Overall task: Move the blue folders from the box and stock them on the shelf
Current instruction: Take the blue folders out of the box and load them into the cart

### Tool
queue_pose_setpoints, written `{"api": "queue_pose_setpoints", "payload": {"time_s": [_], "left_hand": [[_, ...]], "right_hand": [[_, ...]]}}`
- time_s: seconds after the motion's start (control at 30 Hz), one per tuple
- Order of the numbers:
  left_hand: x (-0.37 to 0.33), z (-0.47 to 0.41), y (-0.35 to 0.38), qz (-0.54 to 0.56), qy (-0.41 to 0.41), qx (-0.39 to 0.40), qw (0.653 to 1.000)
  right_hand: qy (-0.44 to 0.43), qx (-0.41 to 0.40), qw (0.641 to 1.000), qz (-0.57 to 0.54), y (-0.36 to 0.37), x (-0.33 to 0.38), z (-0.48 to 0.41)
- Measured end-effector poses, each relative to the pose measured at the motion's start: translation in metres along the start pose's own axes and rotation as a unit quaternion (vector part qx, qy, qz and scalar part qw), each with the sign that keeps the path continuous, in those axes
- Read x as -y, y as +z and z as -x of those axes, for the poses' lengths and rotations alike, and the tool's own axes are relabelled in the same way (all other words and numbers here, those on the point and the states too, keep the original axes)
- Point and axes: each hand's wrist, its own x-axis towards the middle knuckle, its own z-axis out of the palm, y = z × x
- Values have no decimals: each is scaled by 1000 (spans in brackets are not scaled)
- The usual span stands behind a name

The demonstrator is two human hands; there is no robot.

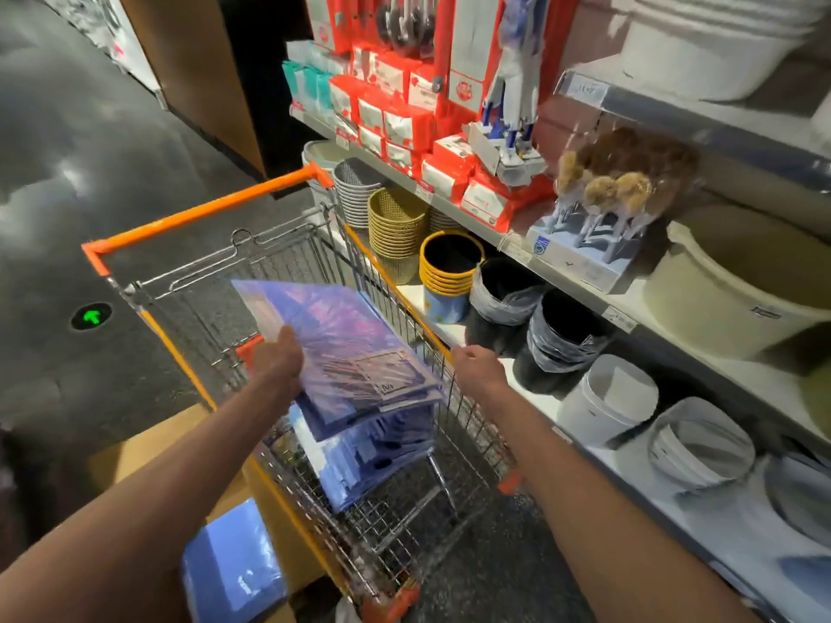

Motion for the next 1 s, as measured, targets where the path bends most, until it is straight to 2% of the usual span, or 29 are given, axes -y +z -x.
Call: {"api": "queue_pose_setpoints", "payload": {"time_s": [0.17, 0.37, 0.57, 0.73, 0.87, 1.0], "left_hand": [[-8, -44, 48, -45, -15, 17, 999], [-20, -65, 110, -85, -8, 16, 996], [-21, -83, 153, -119, -9, 50, 992], [-23, -103, 178, -158, 14, 133, 978], [-4, -131, 188, -259, 40, 211, 942], [9, -135, 184, -287, 82, 246, 922]], "right_hand": [[24, -12, 999, 19, 18, 17, -41], [64, -14, 997, 30, 36, 20, -77], [102, -4, 995, 15, 46, 25, -102], [125, -6, 992, 4, 55, 19, -119], [141, 11, 990, 14, 59, 10, -125], [129, 19, 991, 23, 59, 4, -125]]}}
